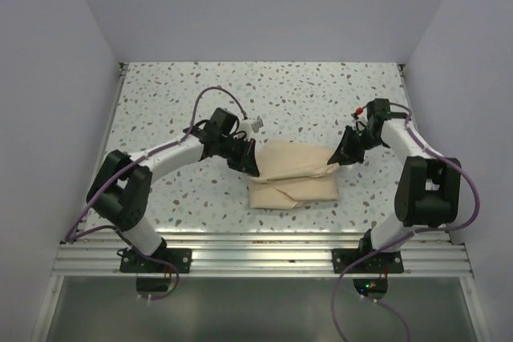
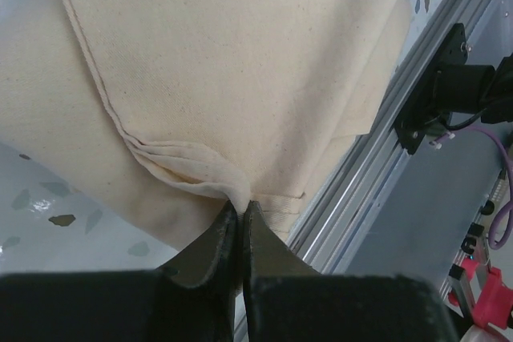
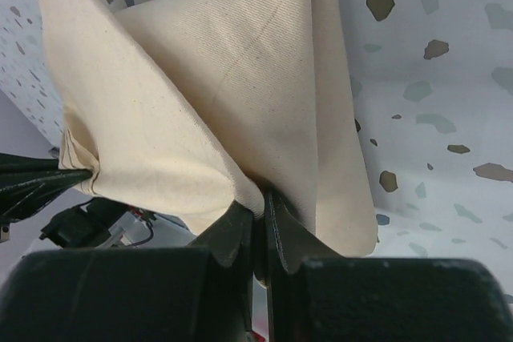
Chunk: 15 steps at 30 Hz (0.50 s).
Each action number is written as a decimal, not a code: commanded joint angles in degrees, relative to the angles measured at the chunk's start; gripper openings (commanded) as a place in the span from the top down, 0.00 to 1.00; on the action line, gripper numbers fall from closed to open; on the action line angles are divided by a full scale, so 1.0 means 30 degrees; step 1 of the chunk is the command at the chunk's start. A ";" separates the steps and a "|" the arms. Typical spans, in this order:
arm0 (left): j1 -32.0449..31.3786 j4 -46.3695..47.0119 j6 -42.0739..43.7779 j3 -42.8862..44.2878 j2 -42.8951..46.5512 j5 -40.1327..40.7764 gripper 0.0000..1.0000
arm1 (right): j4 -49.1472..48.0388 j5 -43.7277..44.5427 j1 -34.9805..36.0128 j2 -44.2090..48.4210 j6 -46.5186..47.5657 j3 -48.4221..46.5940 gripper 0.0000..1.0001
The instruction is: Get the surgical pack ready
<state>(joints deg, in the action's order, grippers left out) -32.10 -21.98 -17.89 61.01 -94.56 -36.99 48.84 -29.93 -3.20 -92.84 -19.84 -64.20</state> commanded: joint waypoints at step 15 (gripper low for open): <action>0.0005 -0.1551 0.1246 -0.1325 0.3010 0.0111 0.47 | 0.2175 0.2213 -0.0105 0.2174 0.1221 0.1569 0.47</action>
<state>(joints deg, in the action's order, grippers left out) -32.40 -25.82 -16.21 55.96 -91.13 -38.52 51.20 -26.22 -3.16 -90.06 -17.63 -57.84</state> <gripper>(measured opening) 0.507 0.518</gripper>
